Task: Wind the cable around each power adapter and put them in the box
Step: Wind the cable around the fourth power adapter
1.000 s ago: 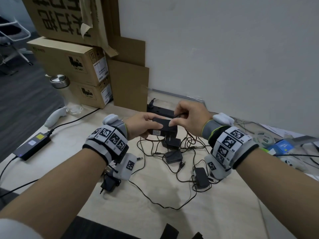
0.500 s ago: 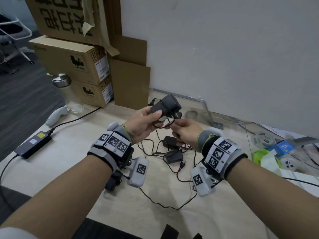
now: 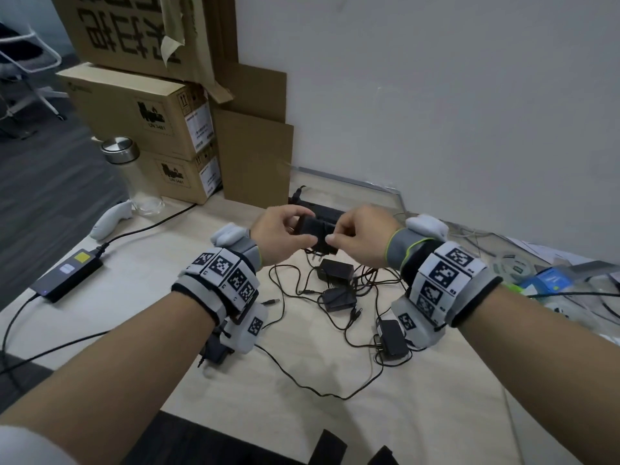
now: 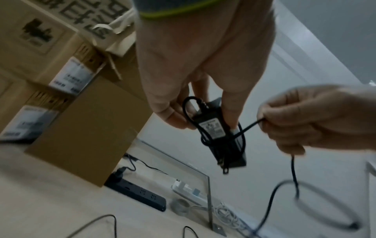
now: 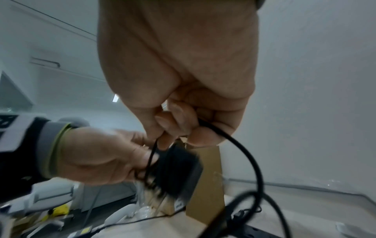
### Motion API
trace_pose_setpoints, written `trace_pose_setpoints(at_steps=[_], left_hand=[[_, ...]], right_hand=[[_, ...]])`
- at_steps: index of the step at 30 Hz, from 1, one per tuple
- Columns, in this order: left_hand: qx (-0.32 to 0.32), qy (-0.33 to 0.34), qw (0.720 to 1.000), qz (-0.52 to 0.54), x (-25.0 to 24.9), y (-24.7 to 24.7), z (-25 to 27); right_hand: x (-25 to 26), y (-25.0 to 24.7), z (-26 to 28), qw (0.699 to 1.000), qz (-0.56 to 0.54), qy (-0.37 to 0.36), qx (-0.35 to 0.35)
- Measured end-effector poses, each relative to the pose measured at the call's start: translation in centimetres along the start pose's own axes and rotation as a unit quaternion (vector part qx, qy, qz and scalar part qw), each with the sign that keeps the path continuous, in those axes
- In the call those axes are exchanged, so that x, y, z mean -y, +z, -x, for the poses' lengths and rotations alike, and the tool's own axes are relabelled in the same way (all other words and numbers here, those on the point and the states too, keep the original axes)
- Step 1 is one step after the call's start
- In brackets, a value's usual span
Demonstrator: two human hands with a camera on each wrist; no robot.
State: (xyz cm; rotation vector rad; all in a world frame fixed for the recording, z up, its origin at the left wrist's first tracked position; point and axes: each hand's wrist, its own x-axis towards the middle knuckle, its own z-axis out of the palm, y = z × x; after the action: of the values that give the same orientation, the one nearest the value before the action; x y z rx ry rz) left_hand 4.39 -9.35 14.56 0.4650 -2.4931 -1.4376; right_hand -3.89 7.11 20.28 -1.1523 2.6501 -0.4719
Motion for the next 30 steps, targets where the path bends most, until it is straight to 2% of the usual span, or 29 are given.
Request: trace_pose_setpoints(at_steps=[2, 4, 7, 10, 12, 16, 18, 19, 25, 27, 30], left_hand=[[0.081, 0.014, 0.996, -0.025, 0.1, -0.3, 0.2], [0.153, 0.028, 0.988, 0.001, 0.0, -0.8, 0.6], [0.204, 0.059, 0.975, 0.064, -0.1, -1.2, 1.1], [0.243, 0.053, 0.955, 0.161, 0.0, -1.4, 1.6], [0.263, 0.021, 0.932, 0.247, 0.1, -1.4, 1.8], [0.304, -0.016, 0.852, 0.426, 0.3, -1.2, 1.8], [0.279, -0.018, 0.837, 0.470, 0.2, -0.8, 1.6], [0.252, -0.020, 0.840, 0.480, 0.2, -0.5, 1.5], [-0.007, -0.058, 0.871, 0.489, -0.6, 0.4, 0.7], [-0.070, -0.065, 0.887, 0.452, -0.5, 0.4, 0.5], [-0.122, -0.058, 0.936, 0.325, 0.0, 0.5, 0.4]], right_hand=[[-0.3, -0.7, -0.4, 1.000, -0.022, -0.001, -0.021], [-0.9, -1.2, -0.7, 0.995, -0.089, 0.012, -0.031], [-2.1, -0.9, -0.9, 0.975, -0.215, 0.036, -0.049], [-3.0, 0.0, -0.8, 0.950, -0.301, 0.064, -0.052], [-3.5, 0.8, -0.7, 0.936, -0.338, 0.078, -0.052], [-3.7, 2.8, -0.6, 0.920, -0.375, 0.104, -0.044], [-3.3, 3.6, -0.4, 0.922, -0.372, 0.105, -0.018], [-2.9, 3.8, -0.1, 0.922, -0.373, 0.100, -0.002], [-1.0, 4.9, 1.4, 0.928, -0.342, 0.068, 0.130], [-0.5, 5.1, 1.7, 0.936, -0.310, 0.055, 0.158], [0.0, 5.2, 1.5, 0.951, -0.259, 0.066, 0.153]])
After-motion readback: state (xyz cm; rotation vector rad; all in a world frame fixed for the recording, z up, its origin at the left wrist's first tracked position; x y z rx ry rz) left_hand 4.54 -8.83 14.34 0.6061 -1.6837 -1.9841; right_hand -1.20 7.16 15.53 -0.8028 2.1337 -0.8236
